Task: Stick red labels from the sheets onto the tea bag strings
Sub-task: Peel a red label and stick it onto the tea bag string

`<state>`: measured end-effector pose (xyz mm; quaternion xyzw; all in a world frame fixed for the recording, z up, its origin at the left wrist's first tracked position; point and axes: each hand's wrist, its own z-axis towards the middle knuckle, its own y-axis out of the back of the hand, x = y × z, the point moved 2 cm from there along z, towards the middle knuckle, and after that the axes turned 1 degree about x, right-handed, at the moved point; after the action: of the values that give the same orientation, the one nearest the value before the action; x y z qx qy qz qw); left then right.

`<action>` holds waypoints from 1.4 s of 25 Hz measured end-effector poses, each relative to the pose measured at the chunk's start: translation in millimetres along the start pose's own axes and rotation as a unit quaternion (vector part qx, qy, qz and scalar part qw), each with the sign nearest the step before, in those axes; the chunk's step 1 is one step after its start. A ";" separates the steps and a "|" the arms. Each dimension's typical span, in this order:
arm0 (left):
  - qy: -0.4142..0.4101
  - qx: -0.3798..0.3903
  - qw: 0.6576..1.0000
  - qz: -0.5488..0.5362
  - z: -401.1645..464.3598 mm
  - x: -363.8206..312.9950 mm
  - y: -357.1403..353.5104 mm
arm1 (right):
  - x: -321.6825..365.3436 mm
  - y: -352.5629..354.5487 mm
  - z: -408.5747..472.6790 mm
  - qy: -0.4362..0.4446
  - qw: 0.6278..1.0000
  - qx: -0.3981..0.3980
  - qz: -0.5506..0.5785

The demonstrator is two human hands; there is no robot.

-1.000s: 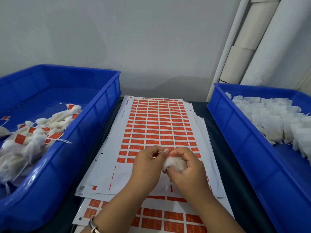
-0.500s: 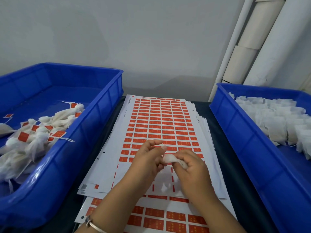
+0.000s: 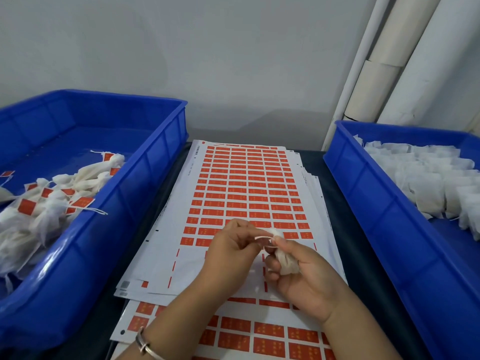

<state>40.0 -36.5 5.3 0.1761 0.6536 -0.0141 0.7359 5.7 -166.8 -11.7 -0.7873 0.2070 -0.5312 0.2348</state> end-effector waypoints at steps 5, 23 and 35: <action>-0.049 0.047 0.998 -0.006 -3.6 -1.7 -3.6 | 1.4 6.1 -2.4 0.035 0.989 -0.082 -0.116; 0.051 0.029 0.998 0.013 1.6 4.1 3.3 | -2.7 0.3 -5.3 0.085 0.950 -0.102 -0.281; 0.013 0.071 0.995 0.062 3.2 4.7 5.4 | -1.8 5.0 -2.9 0.114 0.949 -0.125 -0.264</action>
<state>45.1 -31.4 2.3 0.2681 0.6487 -0.0124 0.7122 2.0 -170.2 -15.0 -0.7709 0.0820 -0.6305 -0.0398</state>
